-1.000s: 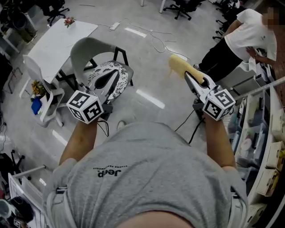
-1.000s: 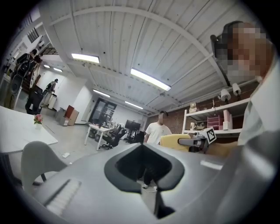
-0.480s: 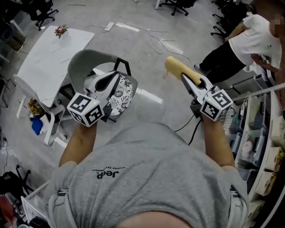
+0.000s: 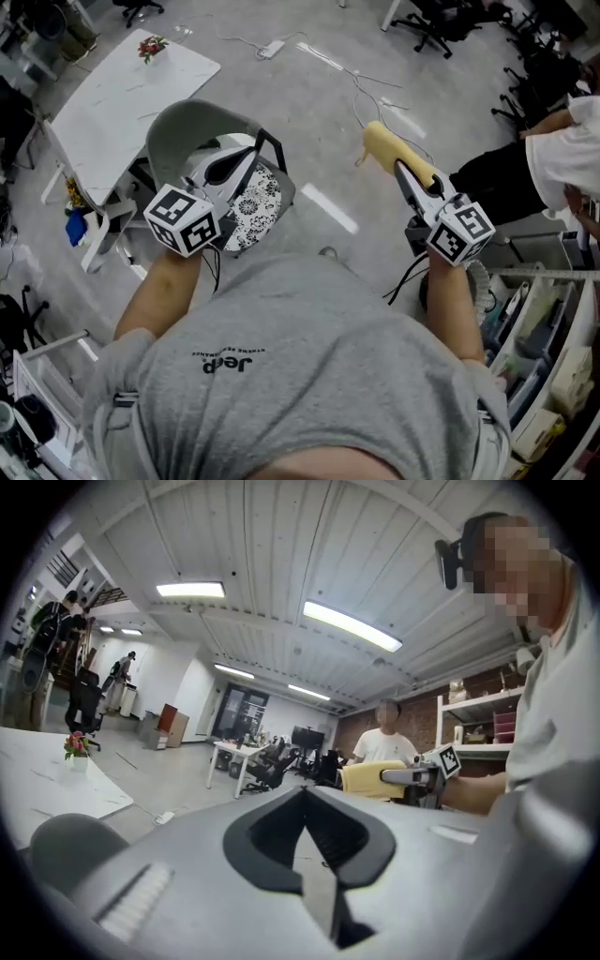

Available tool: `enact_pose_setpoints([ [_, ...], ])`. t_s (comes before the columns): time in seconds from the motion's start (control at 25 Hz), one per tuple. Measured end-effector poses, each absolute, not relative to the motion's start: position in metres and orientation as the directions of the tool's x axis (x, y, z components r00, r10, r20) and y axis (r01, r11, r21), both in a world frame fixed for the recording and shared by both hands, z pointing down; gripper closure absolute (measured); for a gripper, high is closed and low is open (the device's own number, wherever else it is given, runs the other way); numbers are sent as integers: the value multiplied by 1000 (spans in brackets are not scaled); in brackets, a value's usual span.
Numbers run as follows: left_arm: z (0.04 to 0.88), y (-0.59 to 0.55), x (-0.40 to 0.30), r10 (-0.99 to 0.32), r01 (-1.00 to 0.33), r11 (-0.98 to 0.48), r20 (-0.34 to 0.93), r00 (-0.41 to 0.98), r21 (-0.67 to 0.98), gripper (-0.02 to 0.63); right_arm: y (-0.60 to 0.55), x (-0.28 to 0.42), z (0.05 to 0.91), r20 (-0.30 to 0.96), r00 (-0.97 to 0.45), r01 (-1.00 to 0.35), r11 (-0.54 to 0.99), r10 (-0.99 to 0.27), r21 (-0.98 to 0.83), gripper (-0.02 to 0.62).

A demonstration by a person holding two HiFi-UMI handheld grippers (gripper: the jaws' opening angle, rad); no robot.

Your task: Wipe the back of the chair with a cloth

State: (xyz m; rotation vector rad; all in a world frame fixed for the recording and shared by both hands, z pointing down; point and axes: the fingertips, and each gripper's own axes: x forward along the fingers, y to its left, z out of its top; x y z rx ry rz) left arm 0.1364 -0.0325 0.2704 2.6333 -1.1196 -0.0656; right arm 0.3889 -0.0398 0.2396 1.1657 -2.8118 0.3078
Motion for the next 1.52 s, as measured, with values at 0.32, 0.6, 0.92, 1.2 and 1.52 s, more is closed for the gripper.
enact_pose_setpoints([
  [0.32,295,-84,204,-822,-809,-495,133,554,316,575,-143,451,256,179,-815,-579,794,-551,-187,543],
  [0.6,322,-108,144,-889,-863,-375,132,439,339,575,-191,373,286,245,-886,-441,879,-393,-183,543],
  [0.92,368,-96,-22,-960,-918,-180,138,242,353,575,-216,152,320,299,-947,-187,961,-120,-204,543],
  [1.2,421,-45,-158,-977,-944,4,201,66,331,575,-198,-79,407,355,-913,123,965,202,-233,543],
  [1.52,475,19,-230,-964,-916,156,259,-60,368,575,-150,-238,529,455,-791,289,905,409,-312,545],
])
